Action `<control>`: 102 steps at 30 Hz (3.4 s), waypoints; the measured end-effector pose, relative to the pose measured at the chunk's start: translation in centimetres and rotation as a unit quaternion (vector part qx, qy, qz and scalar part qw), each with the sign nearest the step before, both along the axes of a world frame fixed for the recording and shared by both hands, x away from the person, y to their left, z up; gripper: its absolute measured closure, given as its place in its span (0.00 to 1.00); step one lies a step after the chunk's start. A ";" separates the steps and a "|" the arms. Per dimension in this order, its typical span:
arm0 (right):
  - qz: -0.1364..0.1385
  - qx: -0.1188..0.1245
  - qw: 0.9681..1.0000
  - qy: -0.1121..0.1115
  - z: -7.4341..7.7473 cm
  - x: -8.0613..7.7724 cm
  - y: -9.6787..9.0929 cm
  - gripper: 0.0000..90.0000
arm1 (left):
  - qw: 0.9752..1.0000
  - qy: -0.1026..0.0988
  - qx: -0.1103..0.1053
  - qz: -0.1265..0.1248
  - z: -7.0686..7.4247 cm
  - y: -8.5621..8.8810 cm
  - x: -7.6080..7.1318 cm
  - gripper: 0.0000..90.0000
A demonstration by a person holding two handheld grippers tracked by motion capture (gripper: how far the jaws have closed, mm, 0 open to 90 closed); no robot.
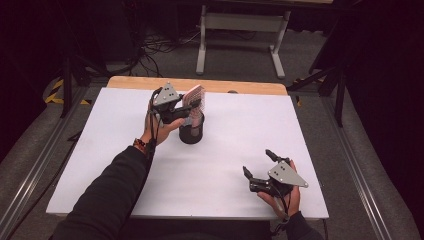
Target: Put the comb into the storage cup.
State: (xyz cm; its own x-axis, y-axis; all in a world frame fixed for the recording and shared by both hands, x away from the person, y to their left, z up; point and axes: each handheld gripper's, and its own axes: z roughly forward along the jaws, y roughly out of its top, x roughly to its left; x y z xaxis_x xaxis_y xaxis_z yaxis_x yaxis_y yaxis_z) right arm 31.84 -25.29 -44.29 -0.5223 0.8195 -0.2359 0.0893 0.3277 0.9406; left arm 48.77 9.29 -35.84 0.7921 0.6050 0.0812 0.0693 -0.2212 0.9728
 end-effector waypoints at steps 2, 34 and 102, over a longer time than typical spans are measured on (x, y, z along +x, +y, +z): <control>0.001 0.001 1.000 0.001 0.0 0.1 0.1 0.11 | 1.000 0.010 -0.012 0.008 -0.2 0.6 0.2 0.71; 0.003 -0.024 1.000 0.002 -0.4 0.4 0.8 0.11 | 0.994 0.027 -0.061 0.083 -2.5 3.7 2.1 0.63; 0.005 -0.066 0.998 0.011 -1.1 0.6 1.3 0.16 | 0.992 -0.024 0.028 0.117 -0.8 4.7 0.7 0.22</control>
